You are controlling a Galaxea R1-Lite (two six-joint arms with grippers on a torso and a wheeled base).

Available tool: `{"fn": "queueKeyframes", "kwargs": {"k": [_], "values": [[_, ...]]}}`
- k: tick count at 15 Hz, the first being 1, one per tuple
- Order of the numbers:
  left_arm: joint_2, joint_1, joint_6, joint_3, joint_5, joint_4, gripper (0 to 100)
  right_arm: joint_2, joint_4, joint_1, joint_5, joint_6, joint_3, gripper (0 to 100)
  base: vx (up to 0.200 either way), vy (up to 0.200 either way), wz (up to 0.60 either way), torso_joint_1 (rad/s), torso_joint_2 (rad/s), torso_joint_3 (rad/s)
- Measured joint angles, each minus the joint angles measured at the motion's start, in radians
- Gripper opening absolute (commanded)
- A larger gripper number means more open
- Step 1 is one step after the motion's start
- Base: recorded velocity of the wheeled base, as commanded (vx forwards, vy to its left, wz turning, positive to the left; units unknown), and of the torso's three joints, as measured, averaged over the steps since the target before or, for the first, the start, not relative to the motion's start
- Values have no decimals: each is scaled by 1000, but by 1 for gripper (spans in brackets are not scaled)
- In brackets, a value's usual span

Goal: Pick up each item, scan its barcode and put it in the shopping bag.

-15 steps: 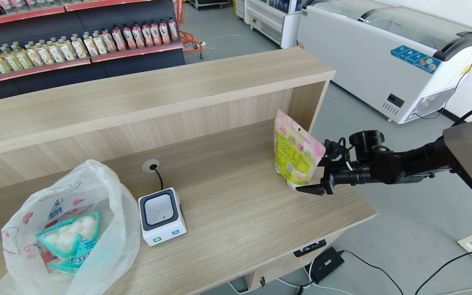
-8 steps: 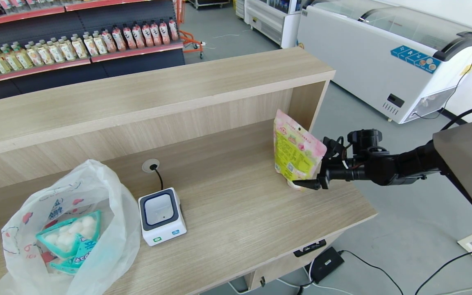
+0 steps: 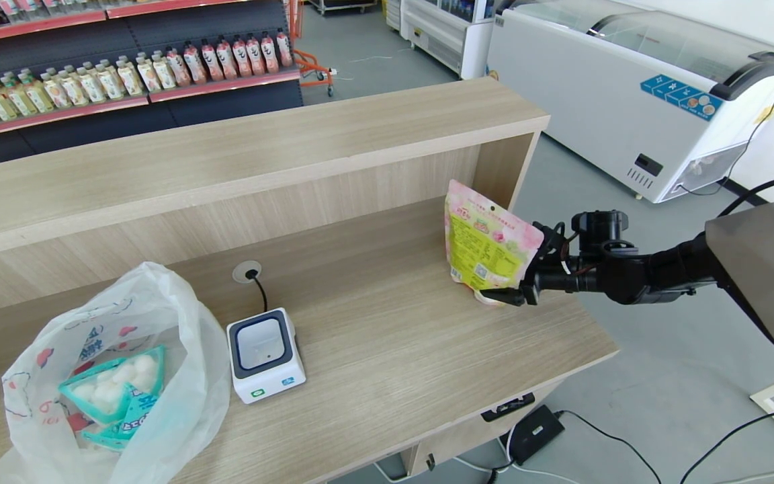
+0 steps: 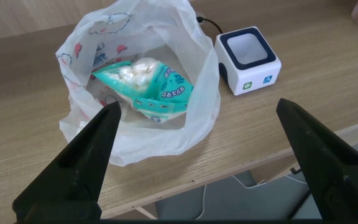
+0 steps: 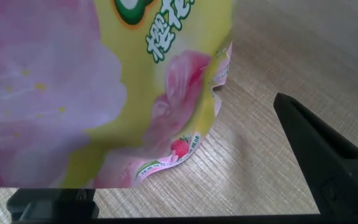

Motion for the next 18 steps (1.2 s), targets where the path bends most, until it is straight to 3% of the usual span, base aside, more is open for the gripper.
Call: {"fn": "queueKeyframes", "kwargs": {"k": [8,9,18], "values": [[0,0,0,0,0,0,100,52,-1,-12,14,6,-66,100,0,0,0,0,0,0],[0,0,0,0,0,0,100,61,-1,-12,20,8,-78,0,0,0,0,0,0,0],[0,0,0,0,0,0,100,99,-1,-10,41,20,-122,0,0,0,0,0,0,0]]}}
